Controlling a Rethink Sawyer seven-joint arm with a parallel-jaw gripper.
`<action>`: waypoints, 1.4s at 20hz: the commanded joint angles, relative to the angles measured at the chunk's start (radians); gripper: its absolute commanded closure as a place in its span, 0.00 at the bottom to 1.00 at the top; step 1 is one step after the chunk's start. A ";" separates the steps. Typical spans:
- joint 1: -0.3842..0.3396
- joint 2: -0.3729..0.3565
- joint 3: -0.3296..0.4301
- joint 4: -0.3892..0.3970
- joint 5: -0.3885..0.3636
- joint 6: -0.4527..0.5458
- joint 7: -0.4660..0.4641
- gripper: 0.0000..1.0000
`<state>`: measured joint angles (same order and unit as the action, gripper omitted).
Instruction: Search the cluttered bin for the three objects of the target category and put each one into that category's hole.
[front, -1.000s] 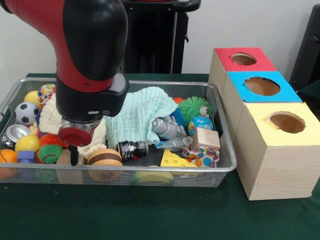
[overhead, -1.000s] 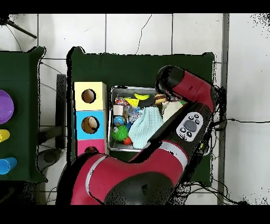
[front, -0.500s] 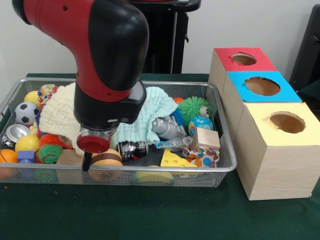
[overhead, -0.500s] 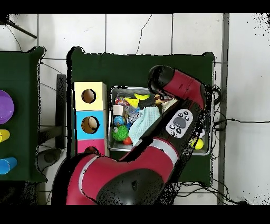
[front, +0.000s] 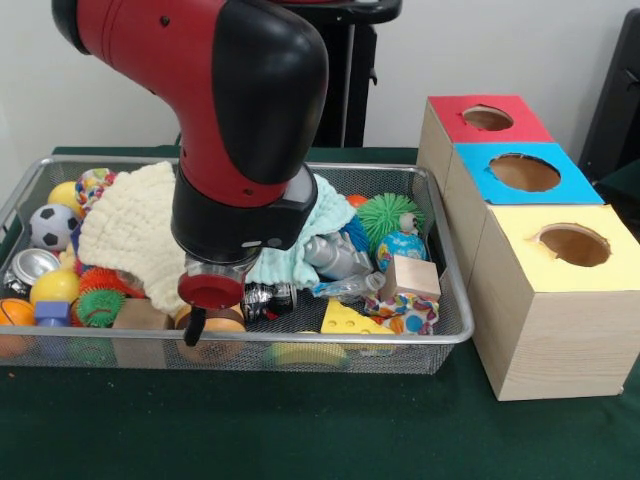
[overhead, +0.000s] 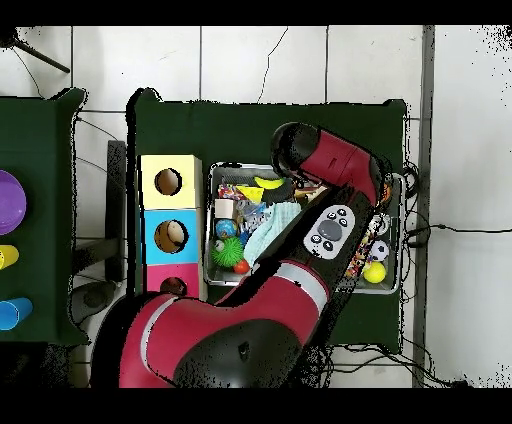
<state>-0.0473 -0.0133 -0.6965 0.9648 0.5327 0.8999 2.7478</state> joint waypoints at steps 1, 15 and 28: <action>-0.002 0.038 0.088 0.027 0.003 -0.015 0.185 0.00; -0.023 0.069 0.065 -0.072 -0.009 0.074 0.167 0.00; -0.046 0.065 0.065 -0.118 -0.018 0.155 0.120 0.00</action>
<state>-0.0517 0.0413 -0.6992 0.8665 0.5326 0.9169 2.7478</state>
